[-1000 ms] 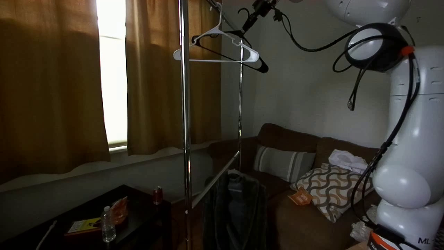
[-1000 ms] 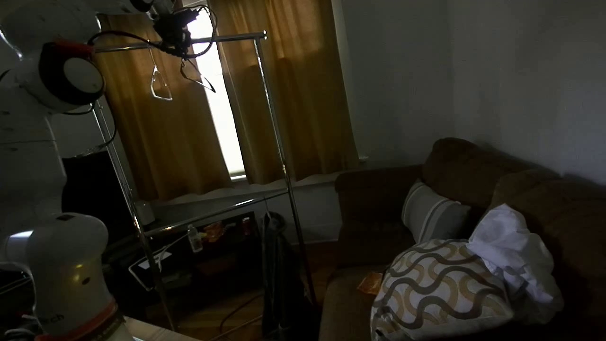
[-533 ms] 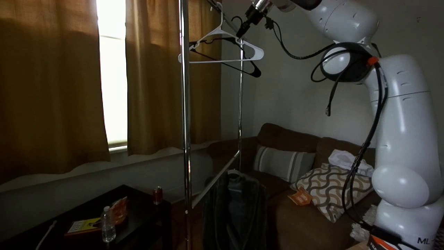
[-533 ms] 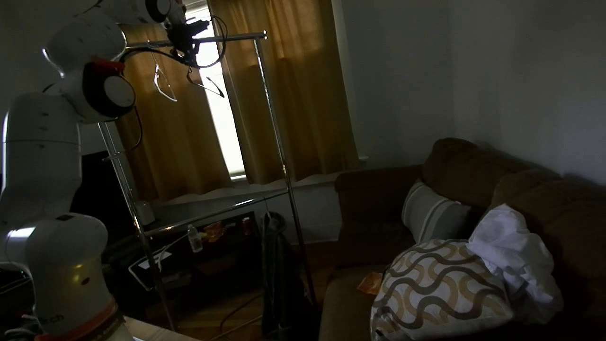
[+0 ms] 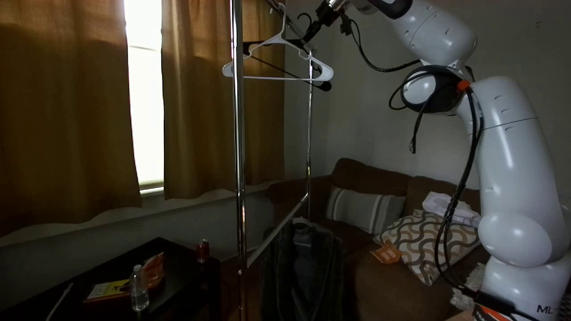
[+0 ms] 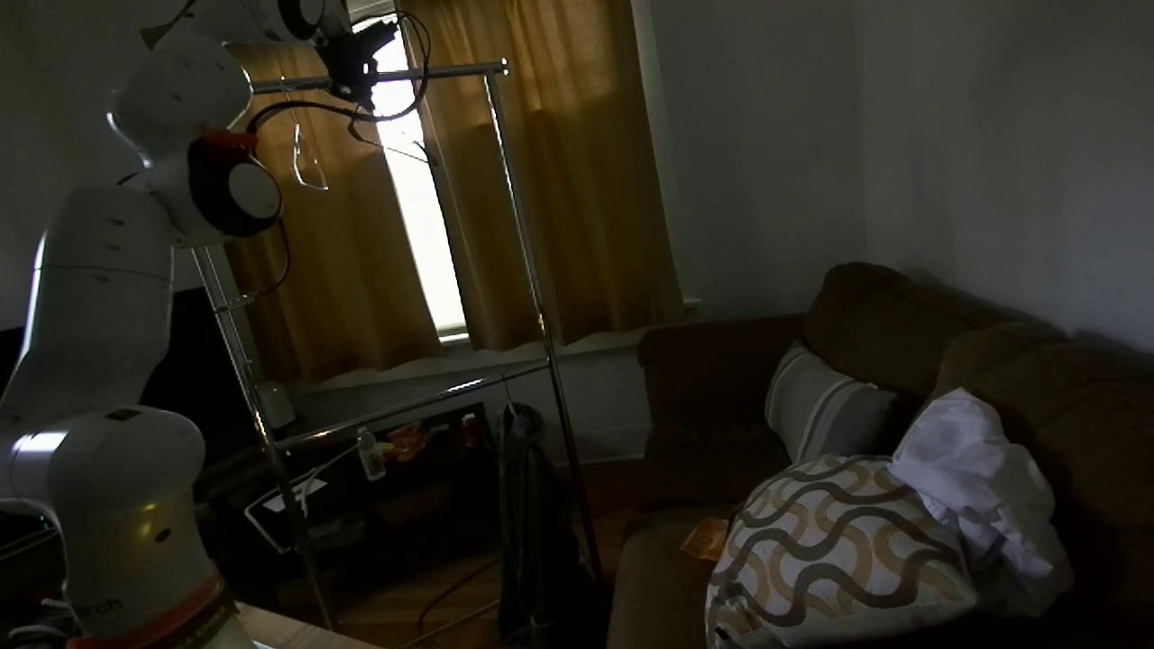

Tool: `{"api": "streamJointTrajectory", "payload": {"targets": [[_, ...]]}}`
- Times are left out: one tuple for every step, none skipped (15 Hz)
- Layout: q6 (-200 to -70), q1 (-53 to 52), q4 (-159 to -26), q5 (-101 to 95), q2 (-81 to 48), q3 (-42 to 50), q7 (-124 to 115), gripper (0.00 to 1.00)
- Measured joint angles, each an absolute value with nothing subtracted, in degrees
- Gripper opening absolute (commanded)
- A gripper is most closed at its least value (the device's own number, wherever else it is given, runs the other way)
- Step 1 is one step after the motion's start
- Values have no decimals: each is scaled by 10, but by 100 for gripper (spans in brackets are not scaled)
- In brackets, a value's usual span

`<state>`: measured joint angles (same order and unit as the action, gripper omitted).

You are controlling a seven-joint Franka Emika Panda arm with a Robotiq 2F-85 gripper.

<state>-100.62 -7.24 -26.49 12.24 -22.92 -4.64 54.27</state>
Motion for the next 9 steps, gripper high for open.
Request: {"api": "streamJointTrajectory", "payload": {"targets": [[-1006, -72, -245, 121, -235, -51, 544, 2], [-1012, -72, -238, 121, -237, -55, 544, 2], [-1019, -72, -238, 121, -237, -58, 544, 2], [-1024, -72, -239, 121, -238, -61, 544, 2], [-1026, -72, -240, 121, -240, -64, 544, 2], [-1027, -72, -240, 121, -243, -66, 543, 2], [-1027, -72, -240, 121, -246, -67, 543, 2], [-1027, -71, -240, 121, -250, -69, 543, 2], [-1027, -71, -240, 121, -253, -70, 543, 2]]}}
